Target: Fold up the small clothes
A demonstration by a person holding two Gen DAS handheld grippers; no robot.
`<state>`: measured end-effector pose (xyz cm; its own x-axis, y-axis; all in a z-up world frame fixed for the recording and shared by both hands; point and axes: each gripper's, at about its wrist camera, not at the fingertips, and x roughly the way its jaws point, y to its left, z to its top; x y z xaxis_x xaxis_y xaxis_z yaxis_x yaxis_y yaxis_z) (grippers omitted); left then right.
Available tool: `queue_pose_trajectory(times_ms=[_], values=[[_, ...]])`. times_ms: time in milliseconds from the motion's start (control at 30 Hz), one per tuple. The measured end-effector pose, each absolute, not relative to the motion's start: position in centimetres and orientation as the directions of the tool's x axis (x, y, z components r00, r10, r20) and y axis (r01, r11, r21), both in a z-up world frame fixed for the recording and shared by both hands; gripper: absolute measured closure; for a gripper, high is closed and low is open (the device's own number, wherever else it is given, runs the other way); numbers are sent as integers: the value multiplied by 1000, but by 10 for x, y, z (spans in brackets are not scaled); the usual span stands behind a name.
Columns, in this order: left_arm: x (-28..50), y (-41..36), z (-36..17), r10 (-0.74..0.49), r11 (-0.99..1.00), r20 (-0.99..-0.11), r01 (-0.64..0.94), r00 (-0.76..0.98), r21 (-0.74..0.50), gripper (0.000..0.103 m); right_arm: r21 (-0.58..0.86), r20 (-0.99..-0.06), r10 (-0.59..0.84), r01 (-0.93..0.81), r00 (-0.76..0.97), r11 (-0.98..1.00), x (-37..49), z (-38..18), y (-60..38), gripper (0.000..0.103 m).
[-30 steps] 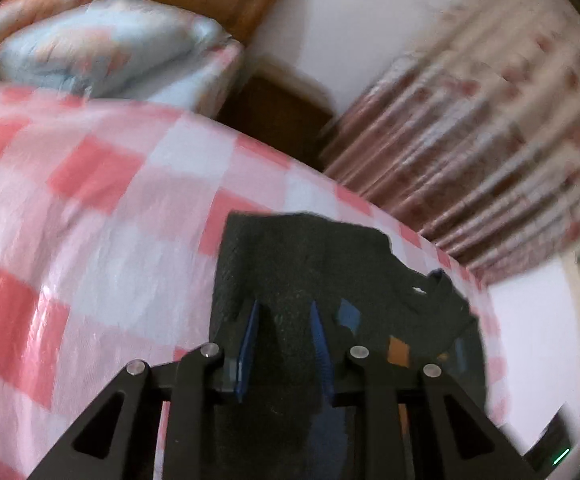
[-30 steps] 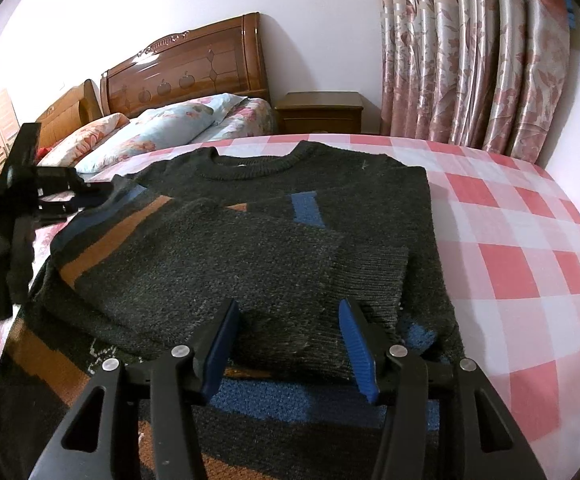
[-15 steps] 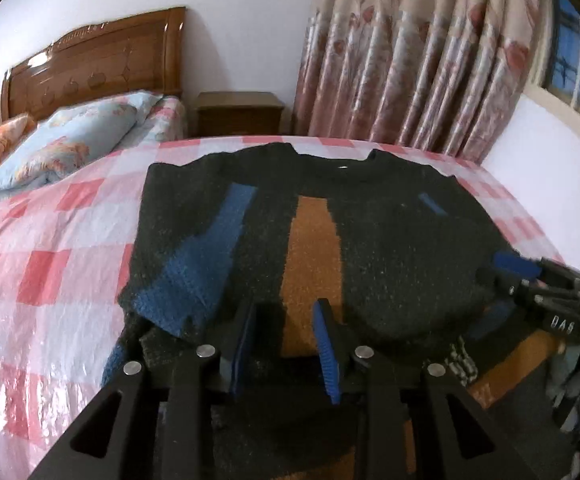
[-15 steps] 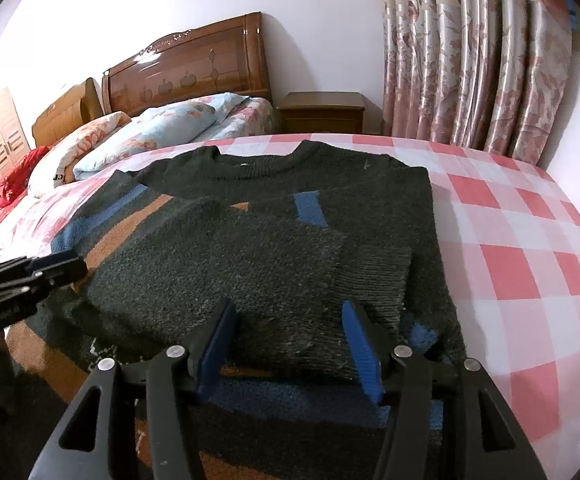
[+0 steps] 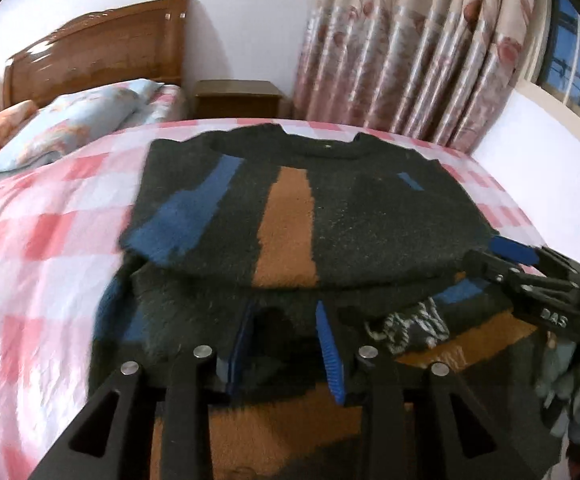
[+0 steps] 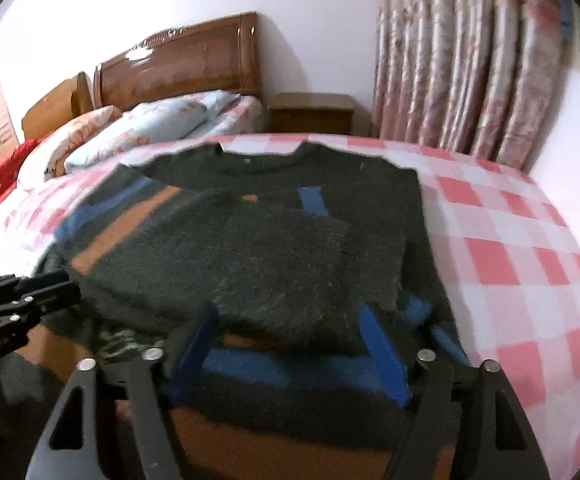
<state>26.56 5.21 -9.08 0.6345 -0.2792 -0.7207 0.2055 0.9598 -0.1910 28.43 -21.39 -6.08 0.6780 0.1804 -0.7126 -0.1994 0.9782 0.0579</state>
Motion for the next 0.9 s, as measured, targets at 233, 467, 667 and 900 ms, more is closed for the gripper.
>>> queue_pose_trajectory(times_ms=[233,467,667,900], values=[[235,26,-107,-264,947,-746,310,611,-81,70,-16,-786,239,-406,570,914,253,-81,-154,0],[213,102,-108,-384,923,-707,242,594,-298,72,10,-783,214,-331,584,943,232,-88,-215,0],[205,115,-112,-344,935,-702,155,624,-320,73,-44,-778,149,-290,611,956,219,-85,-228,0],[159,41,-98,-270,959,-709,248,651,-138,74,-57,-773,220,-409,596,911,176,-75,-173,0]])
